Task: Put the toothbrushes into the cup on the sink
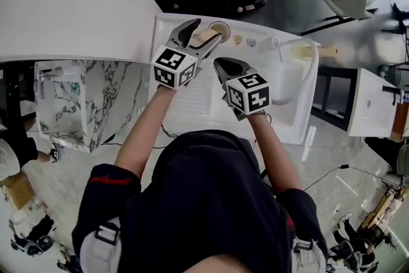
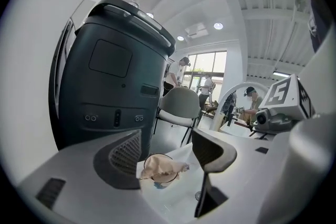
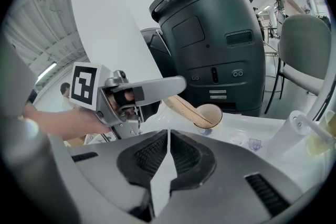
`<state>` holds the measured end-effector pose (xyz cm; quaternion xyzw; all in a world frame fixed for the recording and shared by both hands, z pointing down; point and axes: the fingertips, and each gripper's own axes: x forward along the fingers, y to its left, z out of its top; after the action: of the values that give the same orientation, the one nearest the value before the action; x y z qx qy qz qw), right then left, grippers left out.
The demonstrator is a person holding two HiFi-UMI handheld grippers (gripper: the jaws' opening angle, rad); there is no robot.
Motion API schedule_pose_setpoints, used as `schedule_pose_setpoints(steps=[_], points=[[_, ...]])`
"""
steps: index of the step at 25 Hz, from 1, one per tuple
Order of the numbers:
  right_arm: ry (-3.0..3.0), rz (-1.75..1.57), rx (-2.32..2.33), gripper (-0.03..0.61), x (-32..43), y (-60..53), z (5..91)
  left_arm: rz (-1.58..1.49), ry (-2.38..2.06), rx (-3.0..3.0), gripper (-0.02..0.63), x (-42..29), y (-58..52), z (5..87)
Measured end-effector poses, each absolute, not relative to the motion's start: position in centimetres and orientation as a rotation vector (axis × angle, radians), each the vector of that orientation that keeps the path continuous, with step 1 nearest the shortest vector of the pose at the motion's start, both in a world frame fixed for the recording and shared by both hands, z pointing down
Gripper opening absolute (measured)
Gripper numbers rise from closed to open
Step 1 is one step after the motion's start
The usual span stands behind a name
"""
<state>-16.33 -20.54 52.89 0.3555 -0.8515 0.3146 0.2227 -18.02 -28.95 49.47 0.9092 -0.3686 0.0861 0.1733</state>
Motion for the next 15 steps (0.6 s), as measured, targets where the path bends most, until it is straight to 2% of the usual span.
schedule_pose_setpoints(steps=[12,15], points=[[-2.388,0.799,0.982,0.041,-17.0,-19.6,50.7,0.179,-1.14,2.618,0.287,-20.5,-26.8,45.5],[-2.399,0.776,0.986,0.041,-17.1,-19.2,49.9,0.182,-1.144,2.644,0.259,-20.7,-25.7,44.4]])
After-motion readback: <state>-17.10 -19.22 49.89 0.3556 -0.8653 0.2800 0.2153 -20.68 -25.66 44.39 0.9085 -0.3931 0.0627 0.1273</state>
